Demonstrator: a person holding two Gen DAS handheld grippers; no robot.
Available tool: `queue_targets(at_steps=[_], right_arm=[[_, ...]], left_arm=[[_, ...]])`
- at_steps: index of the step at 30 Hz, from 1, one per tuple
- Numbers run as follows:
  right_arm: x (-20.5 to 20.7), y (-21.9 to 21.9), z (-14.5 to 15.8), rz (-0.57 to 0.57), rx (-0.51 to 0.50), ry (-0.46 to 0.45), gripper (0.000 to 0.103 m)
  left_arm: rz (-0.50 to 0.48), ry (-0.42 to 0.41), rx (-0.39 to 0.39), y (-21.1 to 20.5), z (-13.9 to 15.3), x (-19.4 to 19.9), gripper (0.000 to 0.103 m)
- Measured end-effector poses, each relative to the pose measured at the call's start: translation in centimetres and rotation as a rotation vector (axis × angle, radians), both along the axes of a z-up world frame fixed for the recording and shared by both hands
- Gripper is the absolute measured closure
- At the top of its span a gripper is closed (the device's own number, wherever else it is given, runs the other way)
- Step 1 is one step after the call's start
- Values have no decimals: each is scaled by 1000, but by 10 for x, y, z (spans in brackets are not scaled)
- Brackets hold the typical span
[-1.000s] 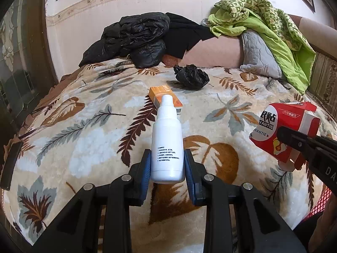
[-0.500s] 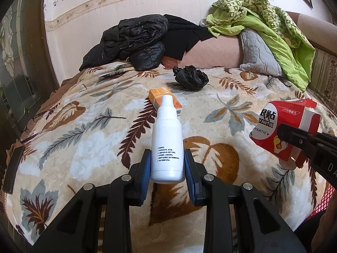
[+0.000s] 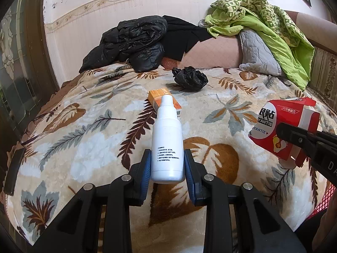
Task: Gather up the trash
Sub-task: 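Lift the held bottle and red box above the bed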
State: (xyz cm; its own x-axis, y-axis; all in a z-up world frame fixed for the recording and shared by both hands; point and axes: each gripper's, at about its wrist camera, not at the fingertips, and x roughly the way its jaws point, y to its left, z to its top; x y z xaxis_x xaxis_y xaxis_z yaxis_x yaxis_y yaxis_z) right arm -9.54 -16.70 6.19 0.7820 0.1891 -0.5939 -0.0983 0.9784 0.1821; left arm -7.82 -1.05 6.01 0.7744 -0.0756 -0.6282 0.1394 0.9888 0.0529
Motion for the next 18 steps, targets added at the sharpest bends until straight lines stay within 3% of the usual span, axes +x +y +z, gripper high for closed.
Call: queue_targets(at_steps=[18], right_arm=[[-6, -8, 9, -36, 26, -13, 97]], left_arm=[[-31, -11, -11, -2, 5, -1, 74]])
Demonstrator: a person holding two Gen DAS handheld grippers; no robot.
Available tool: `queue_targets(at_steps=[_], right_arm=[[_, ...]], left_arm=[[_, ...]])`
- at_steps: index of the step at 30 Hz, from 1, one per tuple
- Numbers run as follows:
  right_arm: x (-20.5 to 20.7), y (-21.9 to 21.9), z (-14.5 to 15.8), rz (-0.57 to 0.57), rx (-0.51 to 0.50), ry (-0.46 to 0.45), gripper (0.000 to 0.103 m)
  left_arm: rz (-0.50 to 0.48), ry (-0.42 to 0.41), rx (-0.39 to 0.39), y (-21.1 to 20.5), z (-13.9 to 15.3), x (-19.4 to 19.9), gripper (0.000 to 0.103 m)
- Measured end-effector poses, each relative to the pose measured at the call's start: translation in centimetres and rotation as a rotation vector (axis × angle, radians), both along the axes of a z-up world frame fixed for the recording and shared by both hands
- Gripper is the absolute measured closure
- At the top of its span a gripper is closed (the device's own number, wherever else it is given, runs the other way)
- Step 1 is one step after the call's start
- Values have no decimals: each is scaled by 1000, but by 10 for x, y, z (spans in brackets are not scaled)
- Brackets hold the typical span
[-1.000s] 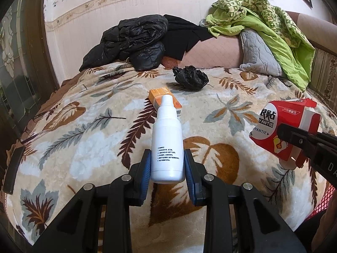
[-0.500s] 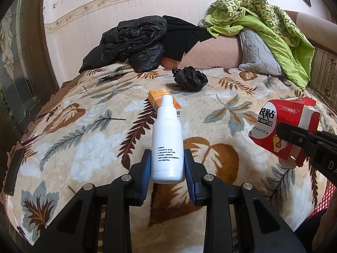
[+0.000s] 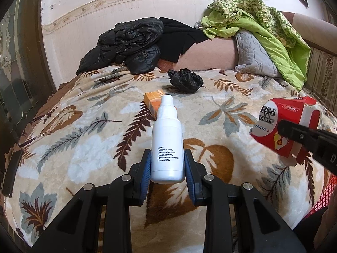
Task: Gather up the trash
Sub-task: 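Lift the held bottle and red box above the bed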
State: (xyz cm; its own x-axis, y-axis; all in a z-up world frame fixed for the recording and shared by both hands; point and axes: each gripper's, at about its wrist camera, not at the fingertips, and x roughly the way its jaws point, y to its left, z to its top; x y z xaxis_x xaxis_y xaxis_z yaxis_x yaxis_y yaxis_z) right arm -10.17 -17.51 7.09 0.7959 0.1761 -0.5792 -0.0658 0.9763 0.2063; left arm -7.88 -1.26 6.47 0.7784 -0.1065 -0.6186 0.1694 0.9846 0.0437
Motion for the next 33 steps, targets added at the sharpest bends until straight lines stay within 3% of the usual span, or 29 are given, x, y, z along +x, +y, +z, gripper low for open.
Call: queue_targets(at_steps=[11, 33], right_arm=[[-23, -29, 3, -68, 64, 9, 97], [-56, -41, 2, -75, 92, 25, 97]], left_arm=[[-64, -21, -16, -6, 3, -6, 74], [-174, -36, 8, -36, 4, -35, 74]])
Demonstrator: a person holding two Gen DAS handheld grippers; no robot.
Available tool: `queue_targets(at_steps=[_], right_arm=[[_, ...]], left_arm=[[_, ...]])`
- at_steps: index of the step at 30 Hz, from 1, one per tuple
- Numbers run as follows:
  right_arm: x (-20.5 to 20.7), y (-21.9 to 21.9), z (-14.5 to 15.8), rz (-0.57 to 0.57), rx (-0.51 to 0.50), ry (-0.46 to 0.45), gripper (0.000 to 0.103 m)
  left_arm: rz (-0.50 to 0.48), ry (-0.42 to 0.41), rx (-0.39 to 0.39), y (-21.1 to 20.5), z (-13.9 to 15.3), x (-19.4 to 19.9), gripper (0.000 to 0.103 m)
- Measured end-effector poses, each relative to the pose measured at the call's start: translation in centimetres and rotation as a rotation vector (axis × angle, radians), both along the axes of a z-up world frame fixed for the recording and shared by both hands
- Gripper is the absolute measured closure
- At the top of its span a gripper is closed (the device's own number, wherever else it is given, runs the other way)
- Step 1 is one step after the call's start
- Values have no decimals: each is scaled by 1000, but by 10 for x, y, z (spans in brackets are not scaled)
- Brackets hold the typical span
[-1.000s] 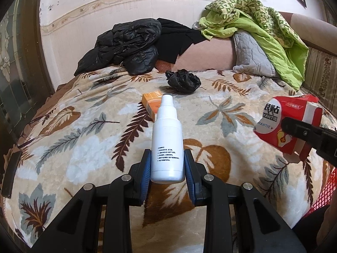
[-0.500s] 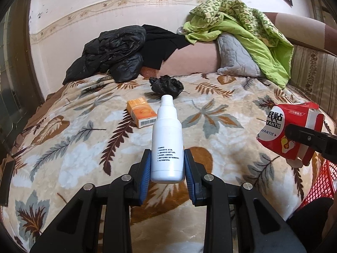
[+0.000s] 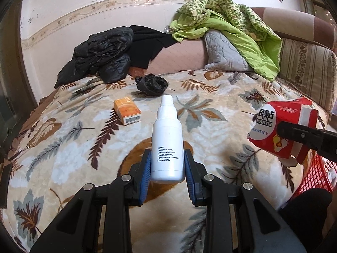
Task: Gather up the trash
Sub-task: 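Lift the held bottle and red box above the bed, then carry the bottle and red box to the red basket and open both grippers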
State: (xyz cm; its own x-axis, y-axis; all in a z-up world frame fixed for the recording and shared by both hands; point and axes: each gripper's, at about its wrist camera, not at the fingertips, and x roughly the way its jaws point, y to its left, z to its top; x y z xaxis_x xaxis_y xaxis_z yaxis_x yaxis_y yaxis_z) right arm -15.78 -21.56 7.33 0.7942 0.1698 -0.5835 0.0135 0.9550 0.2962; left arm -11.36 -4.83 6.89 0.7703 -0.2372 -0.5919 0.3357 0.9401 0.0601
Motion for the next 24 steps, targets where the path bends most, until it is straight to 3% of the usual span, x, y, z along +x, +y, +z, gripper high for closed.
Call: queue_targets(at_steps=[18, 24], right_arm=[[-9, -10, 5, -31, 19, -1, 97], [-24, -21, 17, -68, -68, -4, 97]], left_arm=[[-53, 21, 27, -22, -1, -21, 74], [-76, 26, 20, -30, 4, -29, 74]])
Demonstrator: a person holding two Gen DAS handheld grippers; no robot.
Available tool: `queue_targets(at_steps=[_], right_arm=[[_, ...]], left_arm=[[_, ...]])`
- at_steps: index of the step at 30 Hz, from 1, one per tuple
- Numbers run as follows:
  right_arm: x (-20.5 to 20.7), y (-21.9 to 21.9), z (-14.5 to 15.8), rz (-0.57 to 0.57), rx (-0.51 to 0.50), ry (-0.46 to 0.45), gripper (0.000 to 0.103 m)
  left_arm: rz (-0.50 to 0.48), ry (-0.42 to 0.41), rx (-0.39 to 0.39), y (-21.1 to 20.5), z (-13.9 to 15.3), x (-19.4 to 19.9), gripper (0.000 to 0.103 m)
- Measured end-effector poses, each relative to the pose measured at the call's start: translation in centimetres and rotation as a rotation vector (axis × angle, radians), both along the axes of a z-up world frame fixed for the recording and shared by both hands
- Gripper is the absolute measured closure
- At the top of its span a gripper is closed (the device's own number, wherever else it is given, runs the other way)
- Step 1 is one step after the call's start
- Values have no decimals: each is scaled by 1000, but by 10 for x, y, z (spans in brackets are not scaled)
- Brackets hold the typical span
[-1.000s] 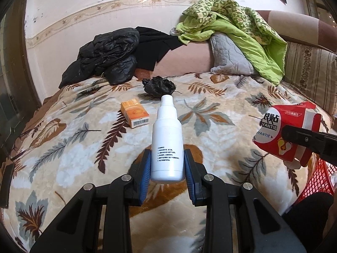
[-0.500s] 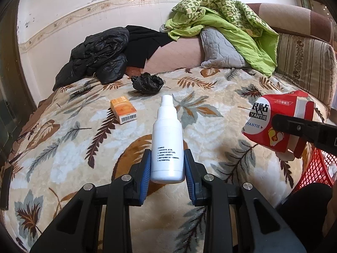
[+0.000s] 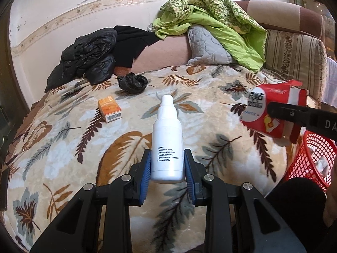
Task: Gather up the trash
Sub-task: 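Carry the bottle and red box to the red basket and open both grippers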
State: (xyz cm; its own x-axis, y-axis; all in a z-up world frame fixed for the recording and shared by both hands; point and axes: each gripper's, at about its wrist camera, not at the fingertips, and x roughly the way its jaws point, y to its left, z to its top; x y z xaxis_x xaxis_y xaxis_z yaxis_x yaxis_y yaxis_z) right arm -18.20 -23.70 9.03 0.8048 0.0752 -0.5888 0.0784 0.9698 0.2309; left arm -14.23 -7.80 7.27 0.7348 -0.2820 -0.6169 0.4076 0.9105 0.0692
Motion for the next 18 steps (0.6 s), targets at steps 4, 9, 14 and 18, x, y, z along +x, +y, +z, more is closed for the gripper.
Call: queue_targets(at_steps=[4, 9, 14, 18], right_arm=[[-17, -9, 4, -24, -66, -8, 97], [-37, -27, 4, -77, -109, 12, 97], [-58, -44, 7, -123, -144, 14, 96], [-74, -55, 7, -155, -159, 22, 96]], left_arm=[[-12, 4, -6, -6, 3, -3, 74], [-38, 17, -16, -16, 8, -8, 74], [-84, 7, -8, -30, 15, -17, 74], [-126, 3, -4, -45, 20, -25, 74]])
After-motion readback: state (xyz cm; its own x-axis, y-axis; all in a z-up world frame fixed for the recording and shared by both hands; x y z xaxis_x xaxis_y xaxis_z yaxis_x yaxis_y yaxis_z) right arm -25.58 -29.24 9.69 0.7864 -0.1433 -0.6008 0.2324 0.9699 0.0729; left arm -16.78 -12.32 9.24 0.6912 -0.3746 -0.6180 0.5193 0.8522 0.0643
